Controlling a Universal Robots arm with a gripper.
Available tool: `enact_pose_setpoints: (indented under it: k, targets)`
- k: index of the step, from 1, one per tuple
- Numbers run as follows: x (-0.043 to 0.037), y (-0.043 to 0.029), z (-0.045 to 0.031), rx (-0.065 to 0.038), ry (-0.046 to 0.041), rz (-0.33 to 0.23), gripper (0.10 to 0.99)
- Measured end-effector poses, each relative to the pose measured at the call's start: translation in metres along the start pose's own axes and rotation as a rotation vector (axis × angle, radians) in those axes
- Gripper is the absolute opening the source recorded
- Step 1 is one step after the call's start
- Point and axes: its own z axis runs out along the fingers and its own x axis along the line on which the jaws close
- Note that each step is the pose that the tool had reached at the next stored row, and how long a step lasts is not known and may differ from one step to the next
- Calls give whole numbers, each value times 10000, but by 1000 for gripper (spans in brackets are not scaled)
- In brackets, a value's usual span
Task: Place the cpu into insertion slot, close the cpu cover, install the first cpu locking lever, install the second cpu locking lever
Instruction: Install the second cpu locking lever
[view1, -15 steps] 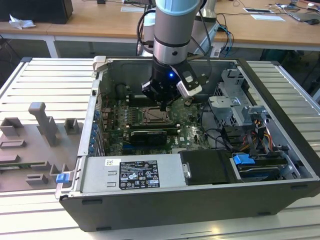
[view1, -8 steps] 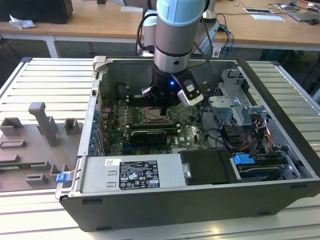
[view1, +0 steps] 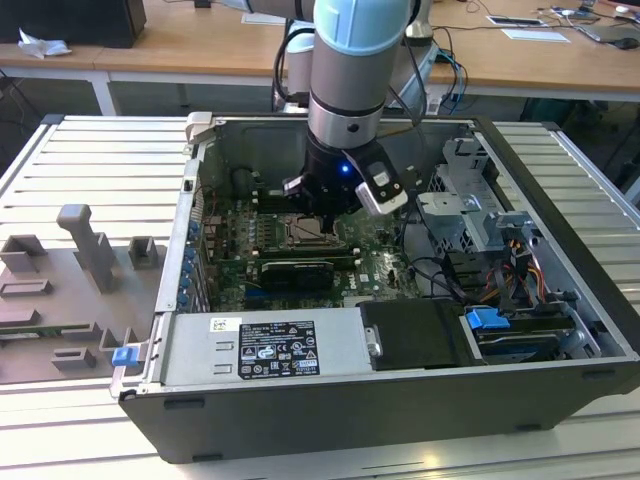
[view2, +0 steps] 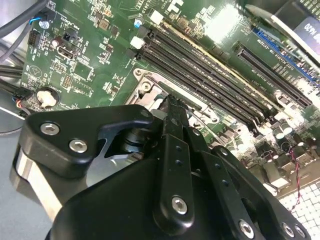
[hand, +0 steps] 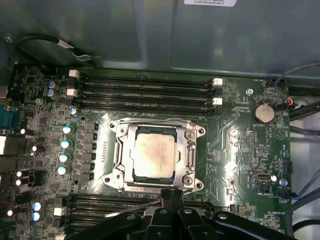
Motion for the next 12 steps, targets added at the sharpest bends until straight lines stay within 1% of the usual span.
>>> enact_pose_setpoints:
  k: [2, 3, 5, 6, 8, 12]
  targets:
    - [1, -23, -3, -7, -1, 1, 106]
    - [2, -36, -6, -30, -2, 1, 106]
    - [4, -59, -9, -130, -7, 1, 106]
    - [11, -73, -10, -162, -10, 2, 106]
    - [21, -82, -10, -166, -10, 2, 106]
    - [99, -97, -9, -165, -1, -52, 106]
